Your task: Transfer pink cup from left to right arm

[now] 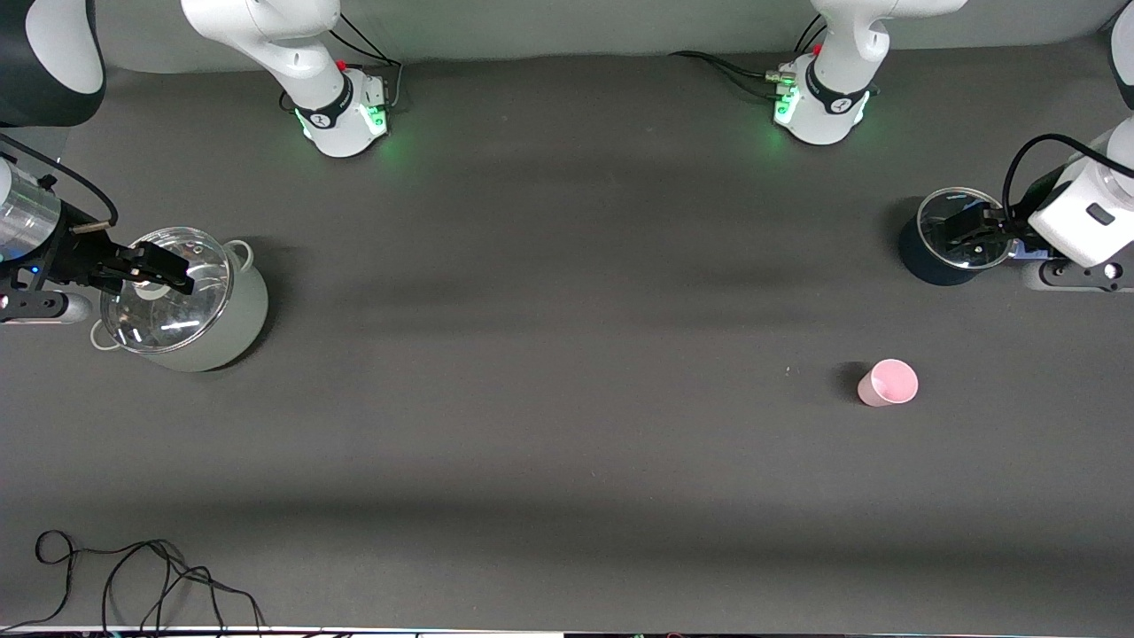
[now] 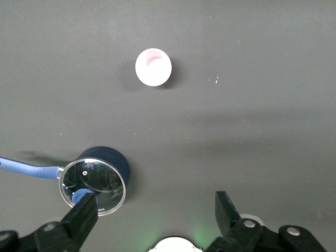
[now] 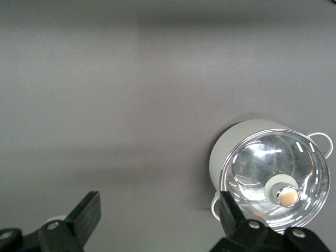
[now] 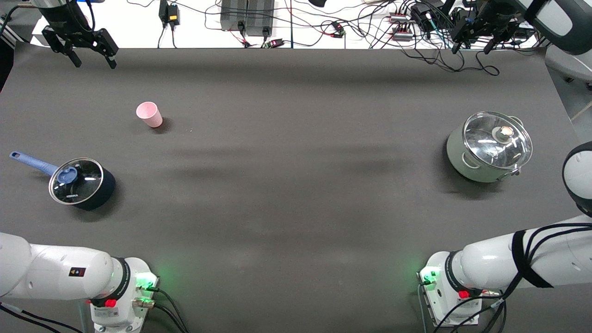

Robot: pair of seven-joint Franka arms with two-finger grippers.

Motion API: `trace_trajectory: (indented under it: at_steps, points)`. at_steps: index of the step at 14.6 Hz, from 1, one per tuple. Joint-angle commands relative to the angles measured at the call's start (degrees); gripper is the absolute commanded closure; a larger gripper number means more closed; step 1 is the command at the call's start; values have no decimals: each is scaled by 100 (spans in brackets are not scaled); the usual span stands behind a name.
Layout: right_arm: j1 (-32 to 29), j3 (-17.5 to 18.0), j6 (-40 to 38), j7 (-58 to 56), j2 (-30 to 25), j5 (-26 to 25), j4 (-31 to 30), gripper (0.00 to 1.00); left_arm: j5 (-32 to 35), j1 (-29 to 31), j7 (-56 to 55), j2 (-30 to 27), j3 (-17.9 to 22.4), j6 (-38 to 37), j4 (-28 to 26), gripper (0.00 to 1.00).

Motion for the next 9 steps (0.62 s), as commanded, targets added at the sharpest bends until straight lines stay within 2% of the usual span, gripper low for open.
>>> trace_trajectory:
  at_steps: [1,5,9]
  points:
    - [17,10,116,148,-204,9,-205,0,22,-35,430,397,58,-142,659,0]
    - [35,10,116,148,-204,9,-214,0,-143,113,2747,793,67,-28,1248,0]
    - [26,10,108,148,-204,9,-214,0,-1110,851,5270,1486,75,-28,1767,0]
